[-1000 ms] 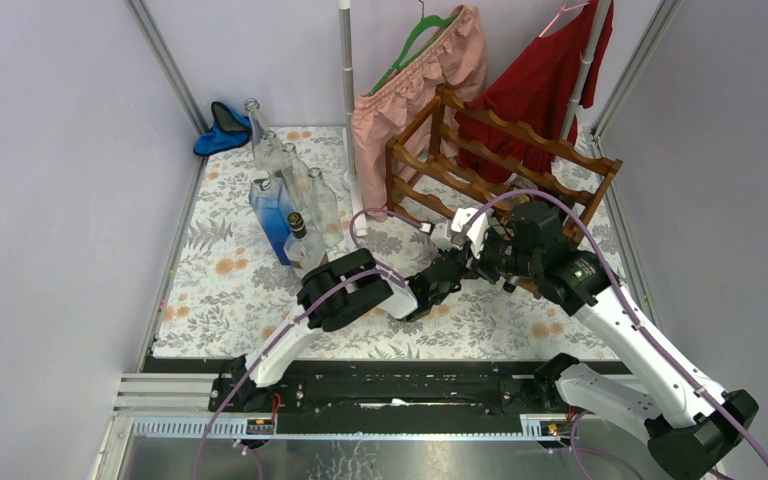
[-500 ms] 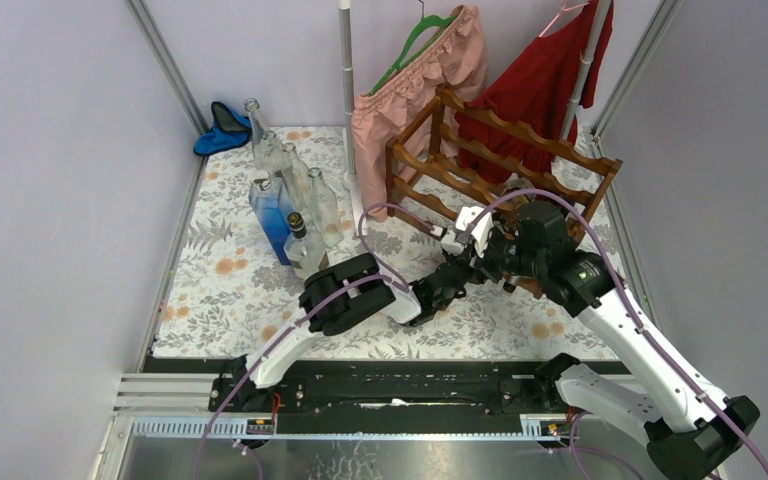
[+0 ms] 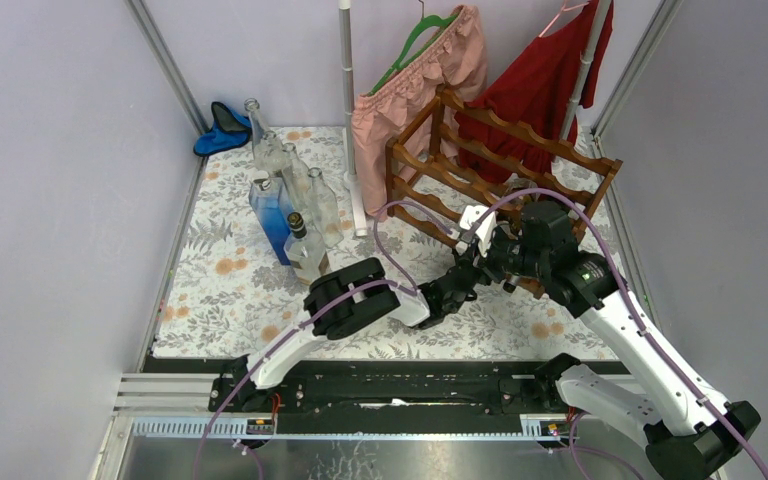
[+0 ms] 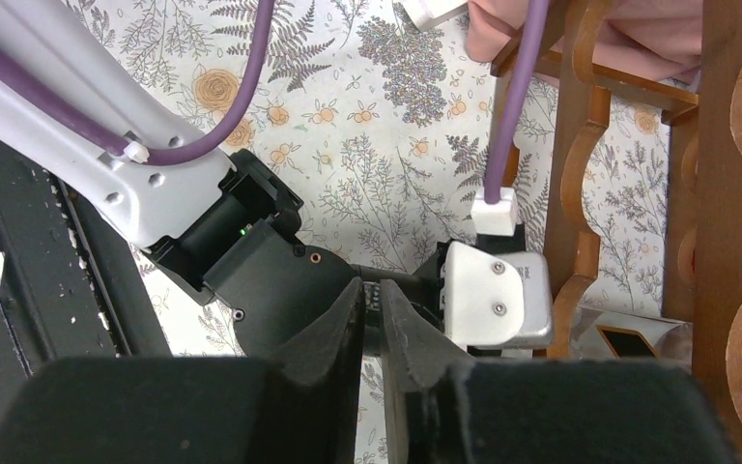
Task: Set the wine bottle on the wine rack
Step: Place the wine bottle in the wine rack.
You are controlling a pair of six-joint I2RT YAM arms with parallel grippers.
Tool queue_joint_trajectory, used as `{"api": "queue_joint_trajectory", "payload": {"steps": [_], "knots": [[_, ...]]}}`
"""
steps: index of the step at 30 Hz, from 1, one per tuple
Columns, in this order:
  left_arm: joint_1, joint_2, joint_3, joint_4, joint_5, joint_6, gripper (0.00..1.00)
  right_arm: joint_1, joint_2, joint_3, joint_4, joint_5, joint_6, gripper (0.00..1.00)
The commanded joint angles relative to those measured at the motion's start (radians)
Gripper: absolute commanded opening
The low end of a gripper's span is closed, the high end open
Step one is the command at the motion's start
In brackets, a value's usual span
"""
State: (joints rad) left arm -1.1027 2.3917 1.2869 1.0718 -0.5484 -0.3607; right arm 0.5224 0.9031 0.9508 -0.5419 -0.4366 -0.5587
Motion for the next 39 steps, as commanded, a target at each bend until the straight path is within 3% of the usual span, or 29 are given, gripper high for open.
{"api": "queue_joint_trajectory", "payload": {"steps": [1, 11, 19, 24, 34, 39], "knots": [[-0.015, 0.006, 0.064, 0.060, -0.027, 0.102, 0.30, -0.010, -0.017, 0.016, 0.010, -0.028, 0.015, 0.18], [-0.031, 0.017, 0.081, 0.028, -0.050, 0.186, 0.40, -0.017, -0.019, 0.017, 0.006, -0.034, 0.014, 0.18], [-0.031, 0.015, 0.070, 0.031, -0.038, 0.189, 0.55, -0.021, -0.019, 0.017, 0.006, -0.039, 0.015, 0.18], [-0.031, 0.008, 0.069, 0.026, -0.040, 0.196, 0.57, -0.023, -0.023, 0.019, 0.005, -0.039, 0.015, 0.18], [-0.056, -0.080, 0.002, 0.050, -0.090, 0.202, 0.74, -0.026, -0.027, 0.019, -0.004, -0.056, 0.011, 0.18], [-0.062, -0.126, -0.027, 0.036, -0.096, 0.159, 0.78, -0.028, -0.031, 0.017, -0.011, -0.067, 0.006, 0.18]]}}
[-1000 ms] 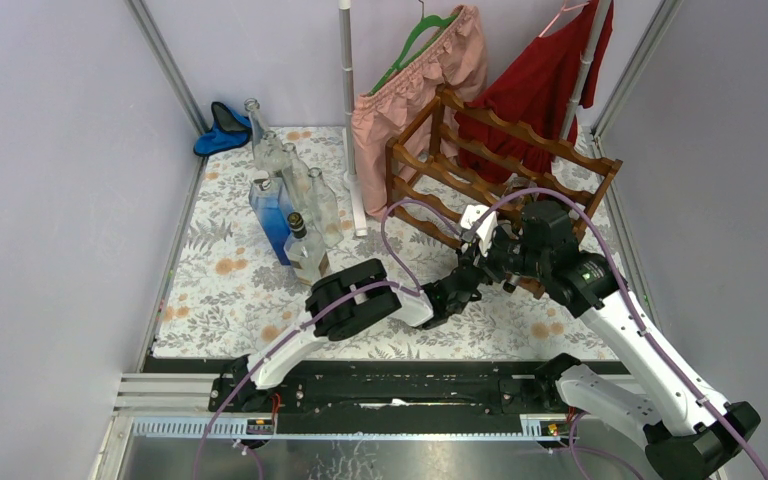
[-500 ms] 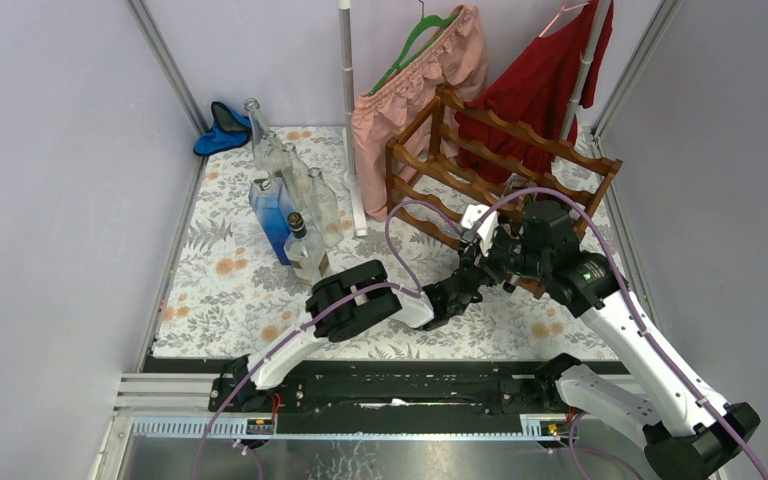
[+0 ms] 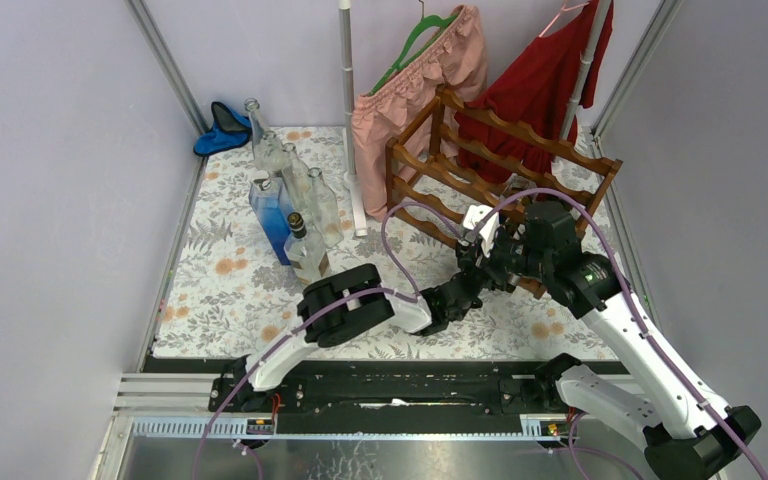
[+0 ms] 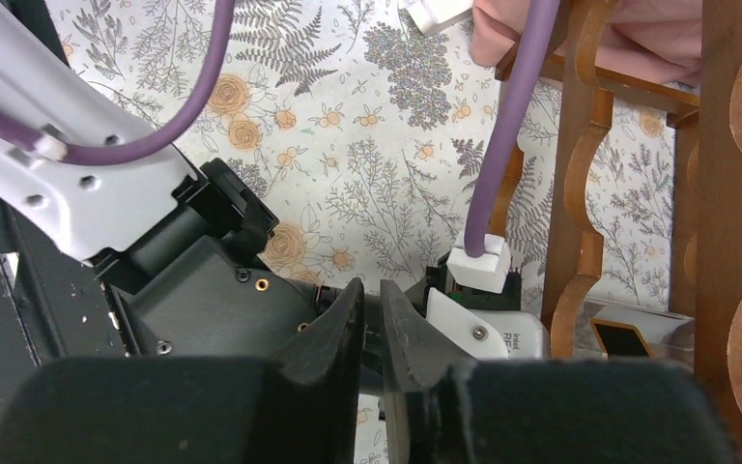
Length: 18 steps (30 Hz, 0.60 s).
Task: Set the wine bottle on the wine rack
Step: Place the wine bottle in the wine rack.
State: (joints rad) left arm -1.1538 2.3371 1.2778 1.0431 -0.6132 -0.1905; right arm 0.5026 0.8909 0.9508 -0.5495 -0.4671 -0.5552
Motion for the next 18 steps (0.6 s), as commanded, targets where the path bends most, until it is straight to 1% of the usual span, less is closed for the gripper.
{"api": "queue_joint_trajectory", "payload": {"steps": [1, 6, 11, 13, 16, 18], "knots": [[-0.013, -0.073, -0.019, 0.061, -0.031, -0.014, 0.78, -0.009, -0.019, 0.017, -0.005, -0.040, 0.004, 0.18], [-0.026, -0.103, -0.069, 0.062, -0.026, -0.037, 0.79, -0.012, -0.024, 0.025, -0.028, -0.068, -0.007, 0.18], [-0.033, -0.195, -0.176, 0.059, 0.003, -0.093, 0.78, -0.015, -0.031, 0.040, -0.063, -0.122, -0.022, 0.21], [-0.038, -0.242, -0.232, 0.057, 0.029, -0.119, 0.77, -0.019, -0.034, 0.053, -0.087, -0.161, -0.026, 0.22], [-0.053, -0.322, -0.315, 0.061, 0.061, -0.134, 0.75, -0.022, -0.033, 0.090, -0.143, -0.257, -0.052, 0.24], [-0.068, -0.372, -0.352, 0.028, 0.088, -0.135, 0.74, -0.026, -0.029, 0.127, -0.183, -0.318, -0.074, 0.25]]}}
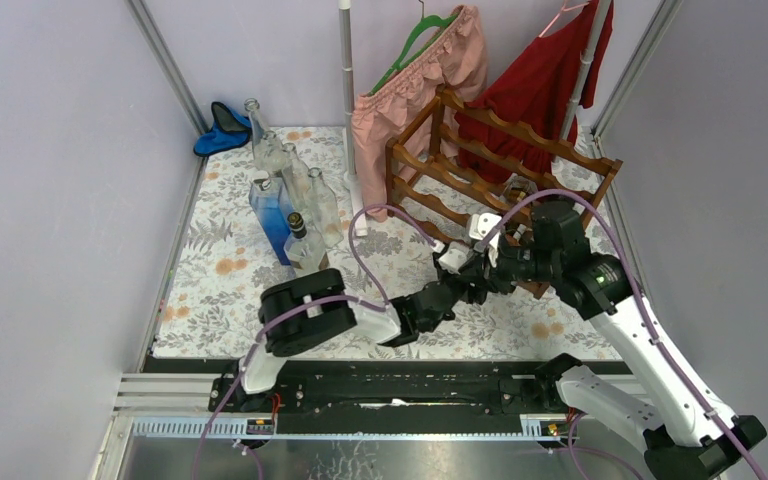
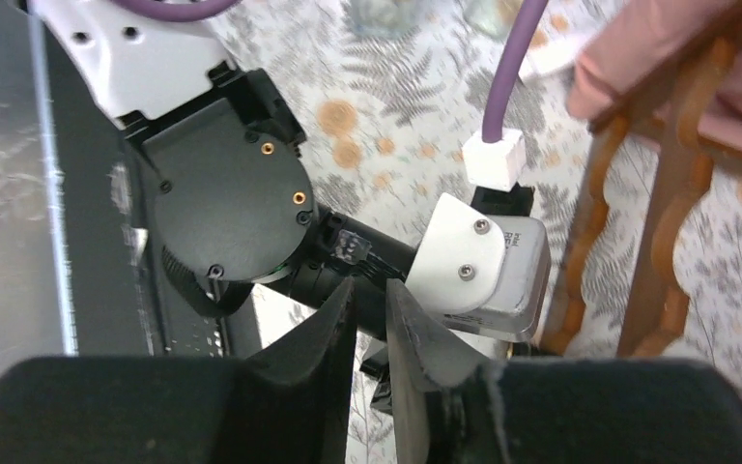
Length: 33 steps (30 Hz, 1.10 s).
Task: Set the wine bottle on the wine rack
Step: Place the wine bottle in the wine rack, then pick up the wine bottle from the center of the board.
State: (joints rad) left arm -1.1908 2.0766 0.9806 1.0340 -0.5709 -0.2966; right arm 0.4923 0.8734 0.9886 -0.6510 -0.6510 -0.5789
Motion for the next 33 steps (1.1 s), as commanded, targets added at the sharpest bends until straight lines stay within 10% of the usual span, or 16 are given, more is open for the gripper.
{"api": "queue_joint_trajectory", "payload": {"steps": [1, 14, 26, 33], "knots": [[-0.040, -0.135, -0.070, 0.007, 0.061, -0.026, 0.74, -0.017, -0.008, 0.107, -0.104, -0.157, -0.064, 0.25], [-0.253, -0.576, -0.316, -0.409, 0.033, -0.032, 0.75, -0.020, 0.003, 0.312, -0.276, -0.225, -0.084, 0.58], [-0.257, -1.048, -0.084, -1.199, -0.064, -0.032, 0.85, -0.052, -0.016, 0.223, -0.173, -0.141, -0.015, 0.73], [-0.139, -1.012, 0.337, -1.673, -0.176, -0.110, 0.84, -0.056, 0.006, 0.148, -0.108, -0.123, 0.001, 0.75]]}}
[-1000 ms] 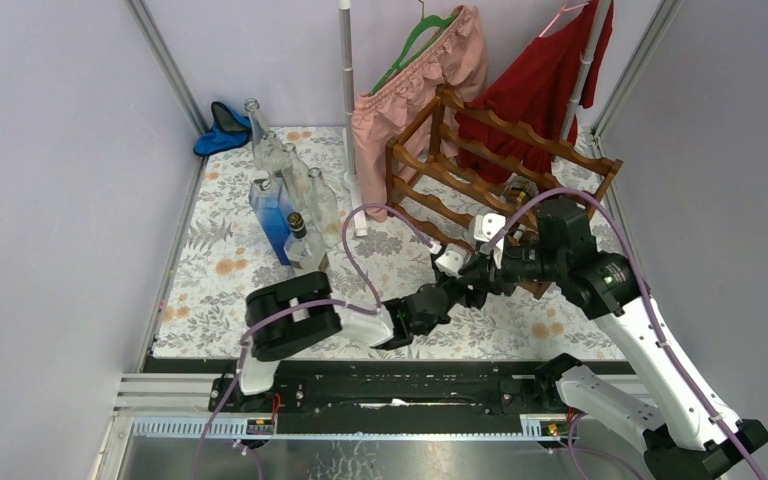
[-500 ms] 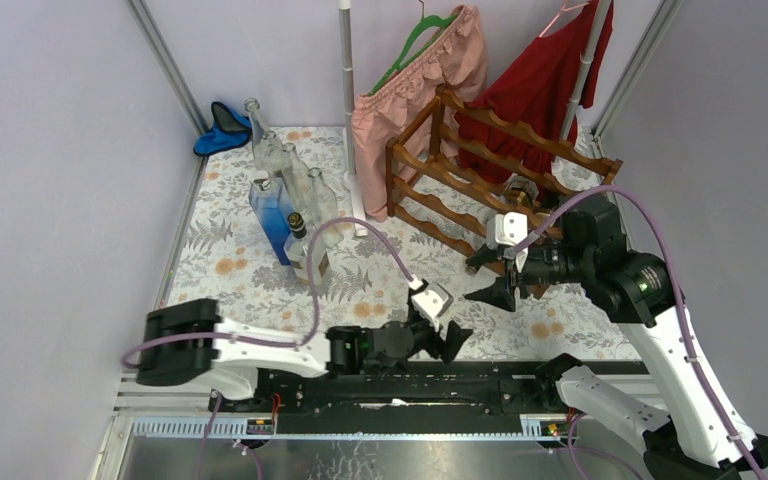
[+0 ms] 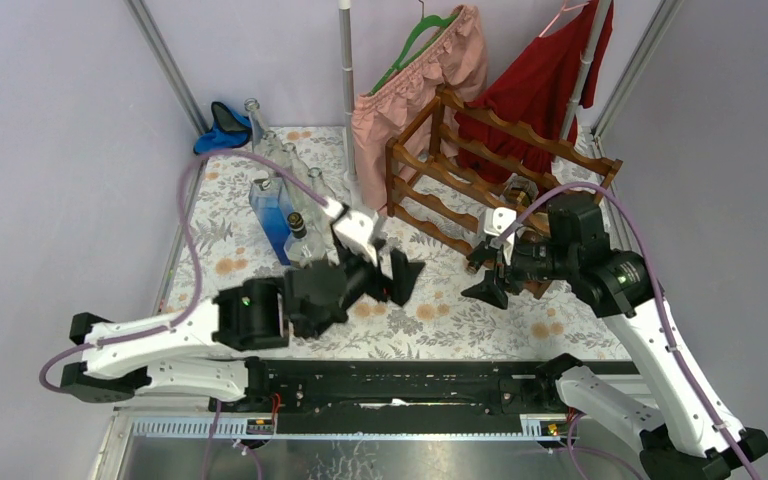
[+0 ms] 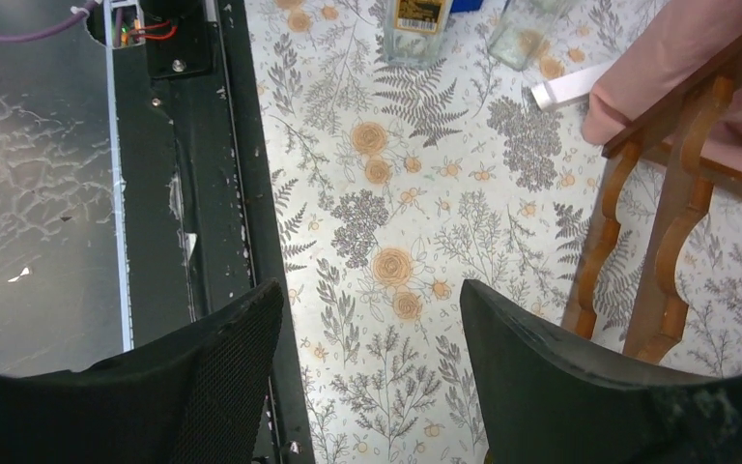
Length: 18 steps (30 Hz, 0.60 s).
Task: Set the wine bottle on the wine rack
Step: Pick up the wine bottle from the center of the board.
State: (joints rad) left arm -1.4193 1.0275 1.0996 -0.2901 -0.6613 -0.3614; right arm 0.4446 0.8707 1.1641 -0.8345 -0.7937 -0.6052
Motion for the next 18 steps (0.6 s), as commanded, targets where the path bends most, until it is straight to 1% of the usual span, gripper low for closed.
{"api": "queue_joint_trajectory", "payload": {"steps": [1, 6, 7, 9, 14, 16, 18], "knots": [[0.118, 0.055, 0.270, -0.423, -0.102, -0.062, 0.83, -0.008, 0.014, -0.038, 0.086, 0.024, 0.029, 0.75], [0.286, 0.121, 0.484, -0.787, -0.206, -0.157, 0.81, -0.008, 0.024, -0.061, 0.105, 0.021, 0.032, 0.76], [0.320, 0.123, 0.504, -0.814, -0.208, -0.155, 0.80, -0.009, 0.027, -0.062, 0.107, 0.014, 0.034, 0.76], [0.375, 0.108, 0.507, -0.815, -0.200, -0.133, 0.78, -0.008, 0.036, -0.063, 0.110, 0.002, 0.035, 0.76], [0.502, 0.099, 0.461, -0.809, -0.176, -0.091, 0.79, -0.008, 0.051, -0.068, 0.119, -0.016, 0.039, 0.76], [0.601, 0.088, 0.406, -0.755, -0.104, -0.033, 0.80, -0.009, 0.051, -0.072, 0.122, -0.021, 0.041, 0.77], [0.730, 0.077, 0.357, -0.691, 0.027, 0.023, 0.79, -0.007, 0.052, -0.076, 0.127, -0.024, 0.042, 0.77]]}}
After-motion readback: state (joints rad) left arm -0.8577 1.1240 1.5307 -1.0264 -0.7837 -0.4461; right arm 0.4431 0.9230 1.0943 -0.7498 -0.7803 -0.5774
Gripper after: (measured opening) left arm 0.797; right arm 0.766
